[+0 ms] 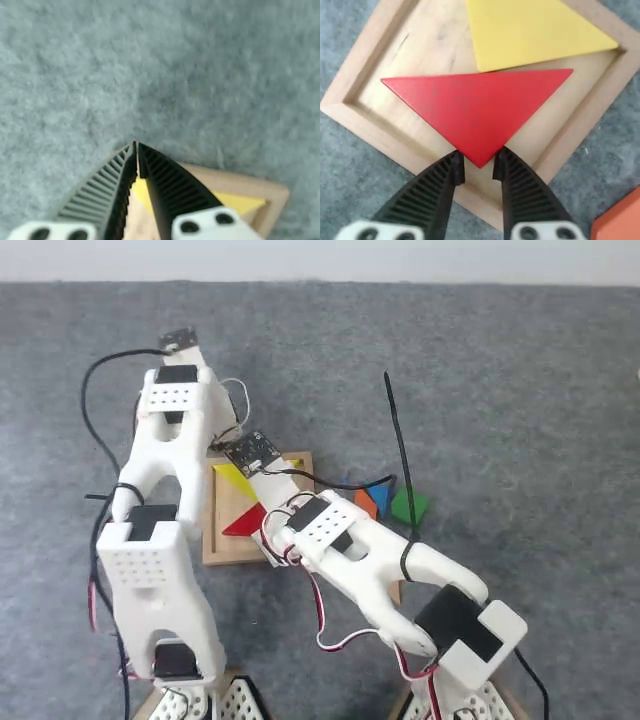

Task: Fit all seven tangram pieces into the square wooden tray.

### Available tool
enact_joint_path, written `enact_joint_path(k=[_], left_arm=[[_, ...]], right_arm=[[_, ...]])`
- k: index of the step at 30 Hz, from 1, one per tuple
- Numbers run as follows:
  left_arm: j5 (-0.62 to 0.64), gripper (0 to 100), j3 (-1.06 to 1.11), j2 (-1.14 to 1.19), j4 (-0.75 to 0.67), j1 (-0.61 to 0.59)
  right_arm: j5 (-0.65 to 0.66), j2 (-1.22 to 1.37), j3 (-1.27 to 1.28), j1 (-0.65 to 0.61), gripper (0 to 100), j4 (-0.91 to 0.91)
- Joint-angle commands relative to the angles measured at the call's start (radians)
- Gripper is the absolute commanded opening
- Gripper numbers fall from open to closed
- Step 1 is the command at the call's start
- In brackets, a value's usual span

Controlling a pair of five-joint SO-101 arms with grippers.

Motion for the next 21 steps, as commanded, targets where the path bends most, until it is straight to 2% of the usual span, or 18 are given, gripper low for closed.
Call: enact_joint_path(k=[1, 7, 13, 15, 21], left_arm=[[0.018, 1, -0.053, 0.02, -0.038, 0.026], [0.058, 1, -0.156, 0.109, 0.057, 0.011], [0.058, 1, -0.283, 0.215, 0.212, 0.009], [0.037, 1, -0.314, 0.236, 0.23, 0.011], [-0.031, 1, -0.337, 0.247, 0.239, 0.006]], right_arm=[[-0.012, -0.002, 0.015, -0.007, 5.8, -0.013], [-0.014, -0.002, 0.015, -0.007, 5.8, -0.013], [-0.021, -0.012, 0.014, -0.007, 4.2, -0.039], [-0.021, -0.012, 0.014, -0.007, 0.2, -0.091], [-0.018, -0.024, 0.017, -0.007, 0.6, -0.168]])
